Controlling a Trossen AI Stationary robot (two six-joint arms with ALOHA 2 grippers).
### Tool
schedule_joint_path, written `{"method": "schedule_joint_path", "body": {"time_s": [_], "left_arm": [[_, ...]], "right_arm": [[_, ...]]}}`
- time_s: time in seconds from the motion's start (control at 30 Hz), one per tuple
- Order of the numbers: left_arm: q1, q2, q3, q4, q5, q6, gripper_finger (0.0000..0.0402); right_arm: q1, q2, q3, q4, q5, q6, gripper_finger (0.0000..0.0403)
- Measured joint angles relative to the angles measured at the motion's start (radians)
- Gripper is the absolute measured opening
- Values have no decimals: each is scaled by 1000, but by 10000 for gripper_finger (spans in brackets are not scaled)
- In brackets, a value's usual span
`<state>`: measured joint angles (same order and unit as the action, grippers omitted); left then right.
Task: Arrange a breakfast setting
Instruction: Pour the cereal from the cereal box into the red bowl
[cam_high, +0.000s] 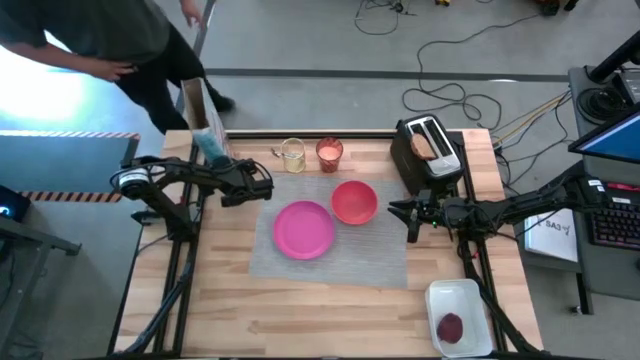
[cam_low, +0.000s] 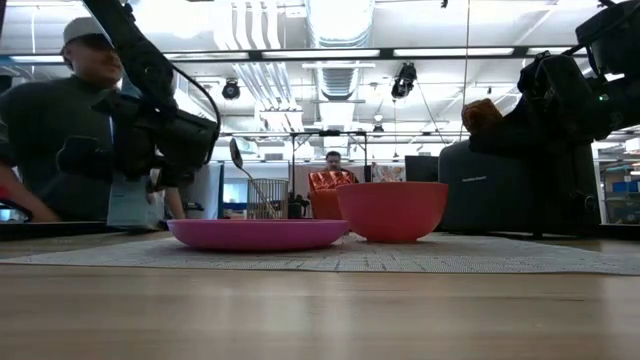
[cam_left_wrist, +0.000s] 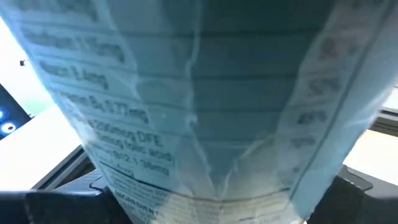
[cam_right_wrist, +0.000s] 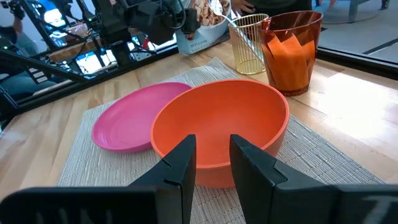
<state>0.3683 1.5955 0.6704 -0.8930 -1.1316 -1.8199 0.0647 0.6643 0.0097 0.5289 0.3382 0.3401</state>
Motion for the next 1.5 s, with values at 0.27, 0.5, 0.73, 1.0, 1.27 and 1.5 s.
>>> {"method": "schedule_joint_path", "body": {"time_s": [0.27, 0.5, 0.73, 1.0, 1.27, 1.5], "left_arm": [[4, 0, 0, 1, 0, 11, 249], [7, 0, 5, 40, 1, 68, 200], [-1, 0, 5, 40, 32, 70, 198], [-89, 1, 3, 29, 88, 28, 197], [-235, 1, 3, -12, 124, -78, 196], [-421, 1, 6, -128, 196, -307, 196]], "right_arm": [[0, 0, 0, 0, 0, 0, 86], [0, 0, 0, 0, 0, 0, 86], [0, 0, 0, 0, 0, 0, 86], [0, 0, 0, 0, 0, 0, 86], [0, 0, 0, 0, 0, 0, 86], [0, 0, 0, 0, 0, 0, 86]]}}
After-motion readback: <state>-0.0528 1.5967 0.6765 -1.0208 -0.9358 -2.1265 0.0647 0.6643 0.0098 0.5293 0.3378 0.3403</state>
